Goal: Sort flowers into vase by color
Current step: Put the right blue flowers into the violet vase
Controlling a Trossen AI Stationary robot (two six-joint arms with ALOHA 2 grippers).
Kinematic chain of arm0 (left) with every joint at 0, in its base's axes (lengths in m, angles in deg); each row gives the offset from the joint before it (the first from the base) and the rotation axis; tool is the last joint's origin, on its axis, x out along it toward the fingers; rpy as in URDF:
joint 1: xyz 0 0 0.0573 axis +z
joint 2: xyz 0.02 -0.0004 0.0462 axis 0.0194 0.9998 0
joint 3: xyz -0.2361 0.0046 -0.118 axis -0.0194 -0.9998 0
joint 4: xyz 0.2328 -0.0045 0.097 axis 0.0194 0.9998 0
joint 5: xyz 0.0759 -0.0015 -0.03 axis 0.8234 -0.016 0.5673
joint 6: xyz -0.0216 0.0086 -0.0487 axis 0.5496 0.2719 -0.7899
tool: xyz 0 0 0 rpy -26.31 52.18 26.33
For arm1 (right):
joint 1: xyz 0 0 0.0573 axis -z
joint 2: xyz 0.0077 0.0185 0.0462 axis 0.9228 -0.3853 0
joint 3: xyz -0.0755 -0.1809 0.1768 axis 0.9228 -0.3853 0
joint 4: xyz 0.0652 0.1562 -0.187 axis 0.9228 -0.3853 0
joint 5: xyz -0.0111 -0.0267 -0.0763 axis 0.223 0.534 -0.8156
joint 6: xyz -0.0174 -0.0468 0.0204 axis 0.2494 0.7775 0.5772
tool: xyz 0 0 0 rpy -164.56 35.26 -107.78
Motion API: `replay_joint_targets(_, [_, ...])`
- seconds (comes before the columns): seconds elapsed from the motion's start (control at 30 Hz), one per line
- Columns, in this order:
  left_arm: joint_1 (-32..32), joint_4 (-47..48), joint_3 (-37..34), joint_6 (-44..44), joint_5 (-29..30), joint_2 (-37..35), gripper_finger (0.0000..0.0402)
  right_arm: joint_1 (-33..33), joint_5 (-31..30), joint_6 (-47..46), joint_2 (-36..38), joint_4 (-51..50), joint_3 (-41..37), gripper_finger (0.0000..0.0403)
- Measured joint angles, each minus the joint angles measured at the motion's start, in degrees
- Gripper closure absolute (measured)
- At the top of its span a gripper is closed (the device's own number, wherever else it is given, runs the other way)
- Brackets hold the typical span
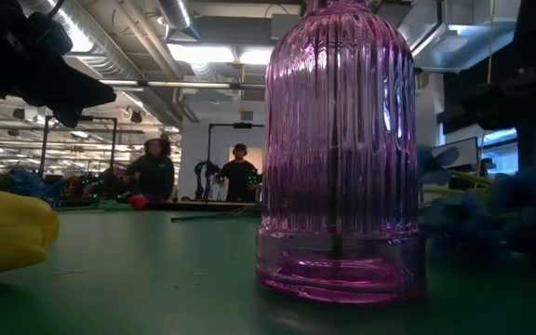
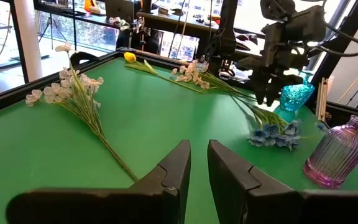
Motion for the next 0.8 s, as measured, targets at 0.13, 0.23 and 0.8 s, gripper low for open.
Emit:
replay_joint_targets(0.13, [0.0,-0.01,0.0,0.01,0.0,0.0,0.0349,1.91,3.27,-1.52,-4.31,1.34,0.02,0.02])
replay_joint_targets(0.23, [0.01,0.0,0.0,0.02,-0.01,0.0,0.0349,2.59,5.37,-1.66,-7.58,4.84,0.02,0.019])
replay_joint_targets(0.8, [0.0,-0.01,0.0,0.01,0.0,-0.02,0.0349,4.12,-5.11,1.93,8.26,-1.65,1.9,0.0378])
